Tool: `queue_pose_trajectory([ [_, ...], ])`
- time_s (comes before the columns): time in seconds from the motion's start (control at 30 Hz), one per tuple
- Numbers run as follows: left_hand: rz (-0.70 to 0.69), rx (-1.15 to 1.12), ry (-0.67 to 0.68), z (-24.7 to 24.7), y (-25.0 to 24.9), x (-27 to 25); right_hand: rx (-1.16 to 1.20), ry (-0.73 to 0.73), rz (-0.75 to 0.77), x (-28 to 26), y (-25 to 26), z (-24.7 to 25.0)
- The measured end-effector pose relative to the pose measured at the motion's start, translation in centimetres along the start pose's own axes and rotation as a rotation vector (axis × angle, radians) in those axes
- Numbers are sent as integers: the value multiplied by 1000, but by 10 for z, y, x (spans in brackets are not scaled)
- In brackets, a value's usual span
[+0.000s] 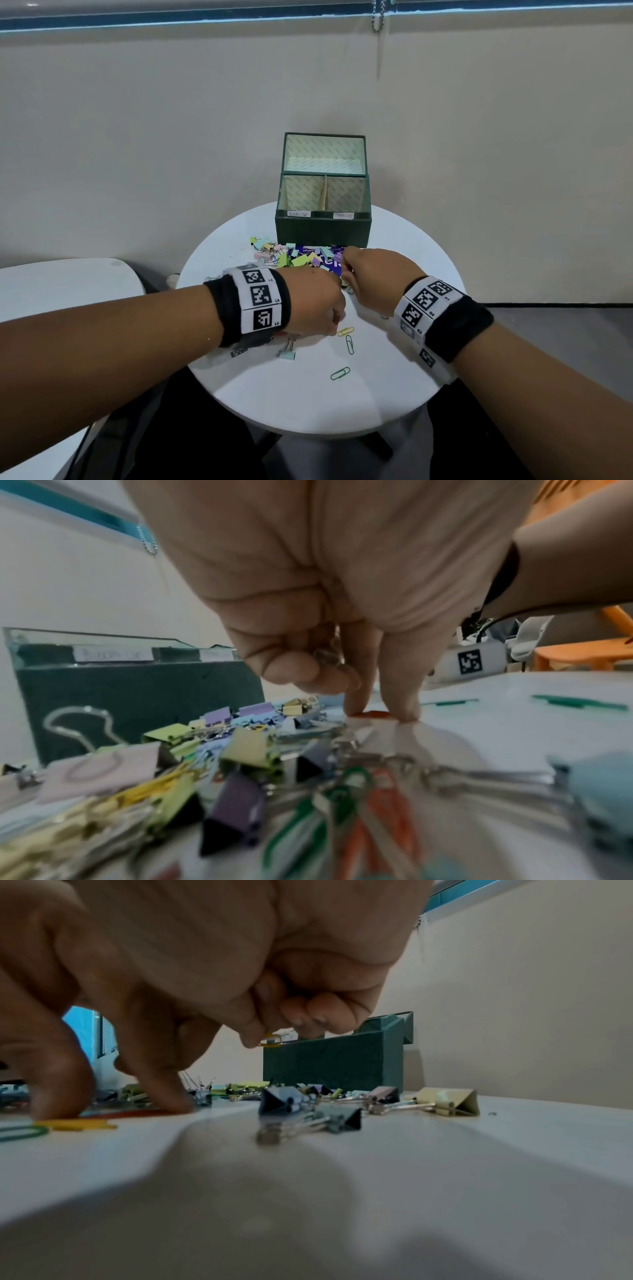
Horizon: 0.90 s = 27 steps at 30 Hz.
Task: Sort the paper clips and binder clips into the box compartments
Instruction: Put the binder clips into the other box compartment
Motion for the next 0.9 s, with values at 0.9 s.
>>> queue_pose_trajectory([
  [0.9, 267, -366, -389, 84, 94, -2, 288, -41, -91, 15, -29, 18],
])
Point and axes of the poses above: each hand's wrist, its own x-axis towards the middle knuckle, its own z-axis out of the back of the hand, y = z × x, the point moved 10 cm from there along x, towards the middle knuckle, and after that the axes turned 13 degrees about -z, right-handed, at the moved point
